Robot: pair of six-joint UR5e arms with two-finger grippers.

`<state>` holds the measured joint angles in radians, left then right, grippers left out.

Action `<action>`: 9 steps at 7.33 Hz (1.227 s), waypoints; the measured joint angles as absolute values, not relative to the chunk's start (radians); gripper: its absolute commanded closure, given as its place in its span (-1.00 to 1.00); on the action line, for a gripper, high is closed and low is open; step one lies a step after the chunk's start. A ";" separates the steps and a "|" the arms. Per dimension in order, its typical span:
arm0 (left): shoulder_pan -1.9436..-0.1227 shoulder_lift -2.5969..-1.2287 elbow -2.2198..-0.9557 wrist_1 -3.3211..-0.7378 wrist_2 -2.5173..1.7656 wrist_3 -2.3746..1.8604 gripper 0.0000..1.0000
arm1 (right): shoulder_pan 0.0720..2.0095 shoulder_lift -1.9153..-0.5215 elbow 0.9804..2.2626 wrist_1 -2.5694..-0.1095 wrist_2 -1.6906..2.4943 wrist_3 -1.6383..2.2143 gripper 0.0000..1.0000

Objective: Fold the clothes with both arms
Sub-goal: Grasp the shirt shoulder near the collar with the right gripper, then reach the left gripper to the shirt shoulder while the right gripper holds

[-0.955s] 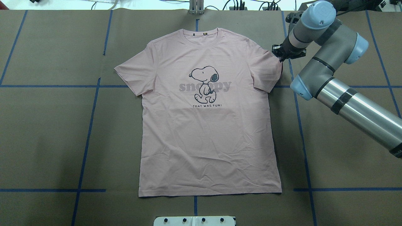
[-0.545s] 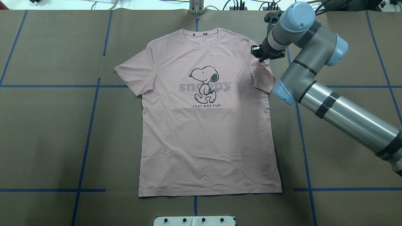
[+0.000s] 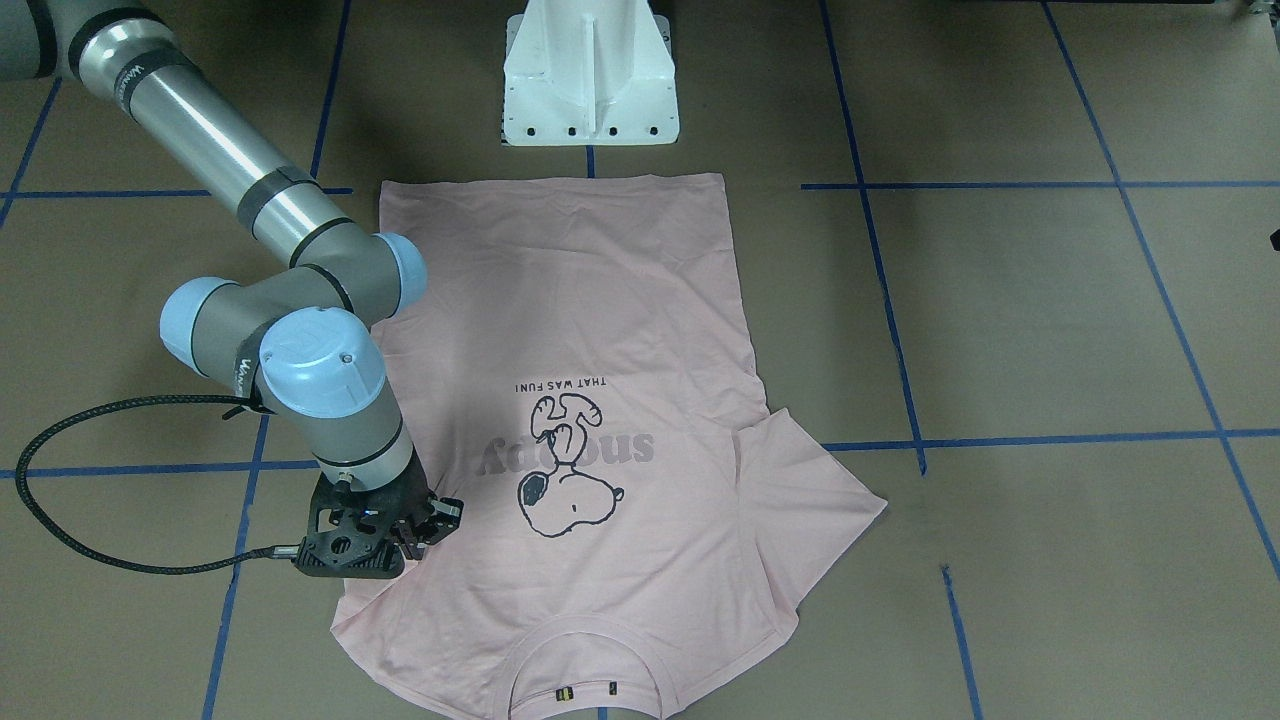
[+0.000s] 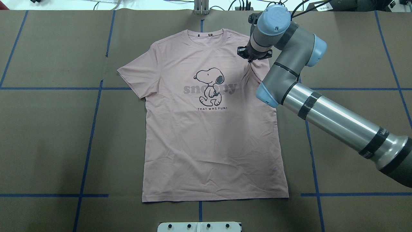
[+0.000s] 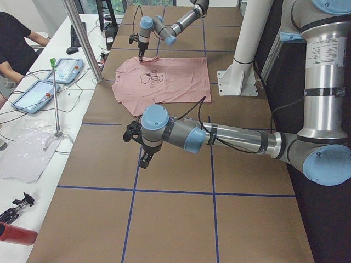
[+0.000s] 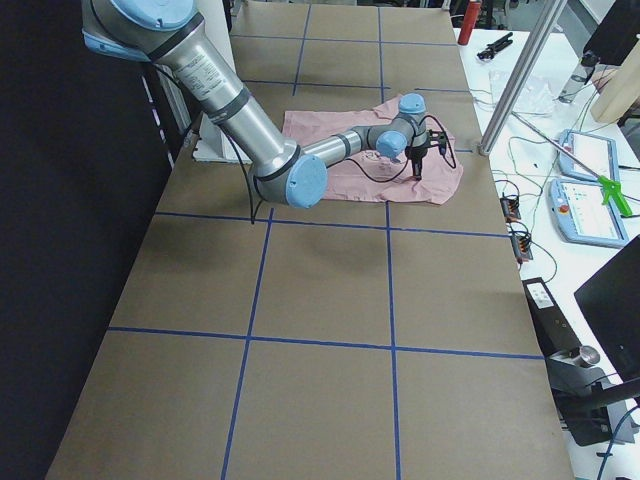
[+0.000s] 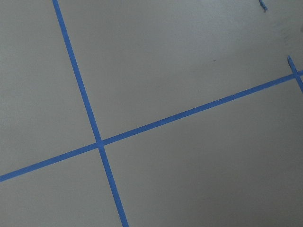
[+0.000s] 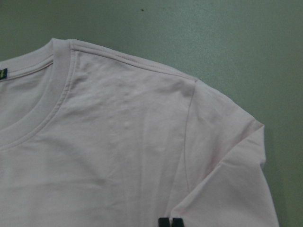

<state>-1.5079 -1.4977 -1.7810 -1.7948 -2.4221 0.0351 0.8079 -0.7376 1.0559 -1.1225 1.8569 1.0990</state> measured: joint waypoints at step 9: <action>-1.144 -1.961 -1.531 -1.864 -2.308 -0.644 -0.99 | 0.884 -0.830 1.236 -1.129 1.938 1.090 -1.00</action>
